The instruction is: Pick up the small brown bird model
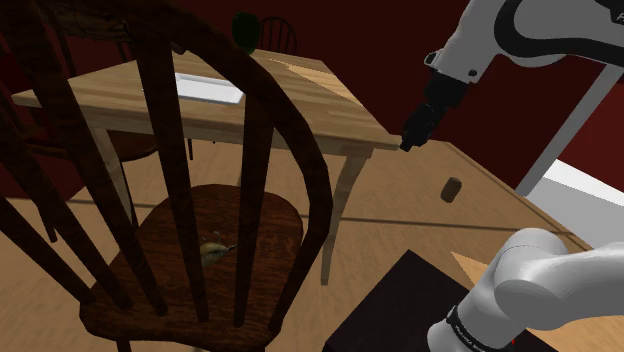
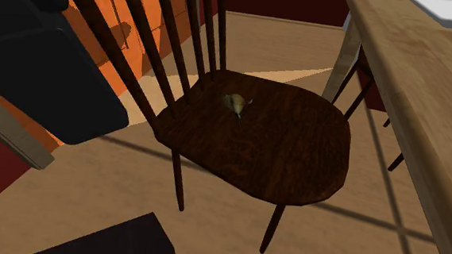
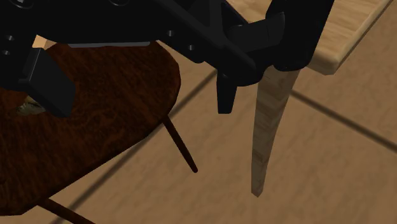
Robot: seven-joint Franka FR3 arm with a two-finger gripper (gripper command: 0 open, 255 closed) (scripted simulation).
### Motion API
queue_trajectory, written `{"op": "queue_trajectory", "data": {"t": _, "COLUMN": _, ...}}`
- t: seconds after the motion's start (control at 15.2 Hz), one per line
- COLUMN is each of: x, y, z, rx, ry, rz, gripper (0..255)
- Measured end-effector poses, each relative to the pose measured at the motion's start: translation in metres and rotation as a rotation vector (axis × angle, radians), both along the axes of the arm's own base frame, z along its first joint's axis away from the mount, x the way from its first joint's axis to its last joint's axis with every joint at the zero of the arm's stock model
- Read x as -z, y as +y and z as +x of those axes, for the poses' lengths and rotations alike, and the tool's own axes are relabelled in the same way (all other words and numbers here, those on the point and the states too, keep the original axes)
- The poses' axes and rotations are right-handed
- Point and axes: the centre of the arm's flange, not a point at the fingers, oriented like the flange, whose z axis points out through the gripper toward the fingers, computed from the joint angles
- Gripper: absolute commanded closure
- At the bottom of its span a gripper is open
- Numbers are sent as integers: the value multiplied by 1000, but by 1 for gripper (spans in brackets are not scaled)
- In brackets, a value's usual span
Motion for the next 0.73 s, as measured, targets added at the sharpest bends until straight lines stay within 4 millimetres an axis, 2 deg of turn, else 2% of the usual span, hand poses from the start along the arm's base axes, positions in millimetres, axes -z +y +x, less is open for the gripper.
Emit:
{"op": "queue_trajectory", "data": {"t": 0.2, "x": 9, "y": 10, "z": 8, "rx": 2, "ry": 1, "rz": 2, "gripper": 0}}
{"op": "queue_trajectory", "data": {"t": 0.73, "x": 60, "y": 86, "z": 51, "rx": 14, "ry": 2, "rz": 16, "gripper": 0}}
